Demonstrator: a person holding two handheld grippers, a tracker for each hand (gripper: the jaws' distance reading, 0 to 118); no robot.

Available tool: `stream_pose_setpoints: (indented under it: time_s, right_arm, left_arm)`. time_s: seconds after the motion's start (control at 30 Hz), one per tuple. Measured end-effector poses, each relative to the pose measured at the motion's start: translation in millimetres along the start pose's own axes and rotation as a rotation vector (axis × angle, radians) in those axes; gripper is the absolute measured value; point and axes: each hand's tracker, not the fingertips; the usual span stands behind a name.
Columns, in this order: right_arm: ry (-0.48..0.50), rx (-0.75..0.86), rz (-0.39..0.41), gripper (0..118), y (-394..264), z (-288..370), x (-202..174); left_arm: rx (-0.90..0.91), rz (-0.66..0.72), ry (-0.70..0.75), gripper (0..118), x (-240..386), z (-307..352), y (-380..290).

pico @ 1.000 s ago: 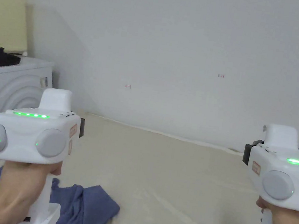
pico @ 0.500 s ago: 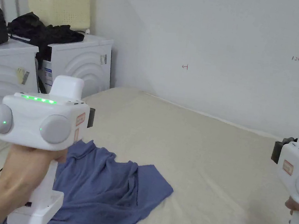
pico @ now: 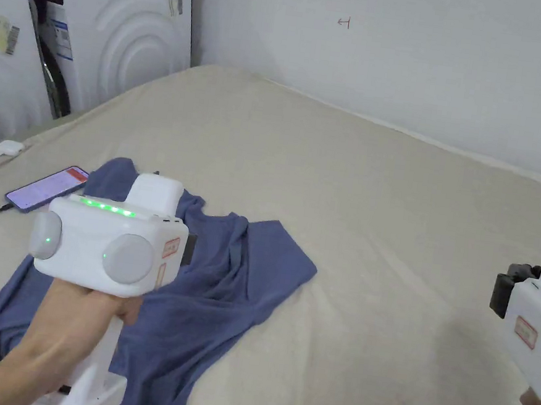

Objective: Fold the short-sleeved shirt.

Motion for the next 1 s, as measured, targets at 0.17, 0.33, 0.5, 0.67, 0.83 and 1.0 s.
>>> stream_pose_setpoints:
  time_s: [0.17,0.33,0.5,0.67,0.83,1.0]
  right_arm:
    - [0.001,-0.070,-0.001,0,-30.4,-18.0,-1.2]
    - [0.013,-0.119,-0.026,0,-49.8,-28.2,1.5]
    - [0.028,-0.164,-0.040,0,-64.4,-27.6,0.9]
    - [0.031,-0.199,-0.042,0,-81.6,-24.3,4.3]
    - [0.023,-0.214,-0.071,0,-85.1,-1.0,17.7]
    - [0.015,-0.209,-0.089,0,-91.2,24.3,39.9]
  left_arm:
    - [-0.132,-0.015,-0.065,0,16.3,-57.4,-25.9]
    - [-0.332,0.003,-0.158,116,20.7,-115.4,-39.2]
    - [-0.316,-0.070,-0.136,115,43.8,-144.0,-66.4]
    - [-0.367,-0.095,-0.077,109,36.2,-165.4,-53.8]
    - [-0.300,-0.028,-0.059,4,21.1,-150.5,-41.3]
    - [-0.287,-0.001,-0.049,4,30.5,-132.1,-19.9]
